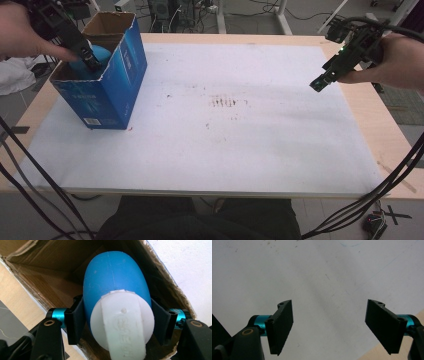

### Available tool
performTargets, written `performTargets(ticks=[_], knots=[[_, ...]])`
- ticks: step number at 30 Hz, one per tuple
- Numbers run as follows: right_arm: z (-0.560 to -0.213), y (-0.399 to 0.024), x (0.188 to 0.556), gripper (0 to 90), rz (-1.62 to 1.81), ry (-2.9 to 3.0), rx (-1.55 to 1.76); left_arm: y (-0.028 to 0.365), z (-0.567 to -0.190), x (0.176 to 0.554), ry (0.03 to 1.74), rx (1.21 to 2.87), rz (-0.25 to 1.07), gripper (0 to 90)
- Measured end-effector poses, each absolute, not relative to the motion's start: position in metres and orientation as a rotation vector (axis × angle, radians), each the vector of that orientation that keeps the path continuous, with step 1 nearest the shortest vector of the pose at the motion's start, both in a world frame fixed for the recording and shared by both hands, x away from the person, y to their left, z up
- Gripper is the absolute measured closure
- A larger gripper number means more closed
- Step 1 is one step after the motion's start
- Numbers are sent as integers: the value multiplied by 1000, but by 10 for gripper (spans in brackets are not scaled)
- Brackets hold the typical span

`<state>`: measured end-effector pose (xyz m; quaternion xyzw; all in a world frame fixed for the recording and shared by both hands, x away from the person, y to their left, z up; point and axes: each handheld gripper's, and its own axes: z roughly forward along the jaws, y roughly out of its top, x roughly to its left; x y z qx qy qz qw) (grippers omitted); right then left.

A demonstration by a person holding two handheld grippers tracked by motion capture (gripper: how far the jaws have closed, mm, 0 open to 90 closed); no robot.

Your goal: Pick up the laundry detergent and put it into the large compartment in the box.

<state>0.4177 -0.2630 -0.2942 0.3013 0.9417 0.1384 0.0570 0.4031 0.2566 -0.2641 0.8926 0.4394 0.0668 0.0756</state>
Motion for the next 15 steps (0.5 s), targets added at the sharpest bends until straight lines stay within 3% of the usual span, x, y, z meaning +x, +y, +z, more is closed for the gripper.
performTargets(ticks=[15], knots=[[-294, -264, 417, 219, 423, 2854, 912, 258, -268, 402, 1292, 2688, 198, 364]])
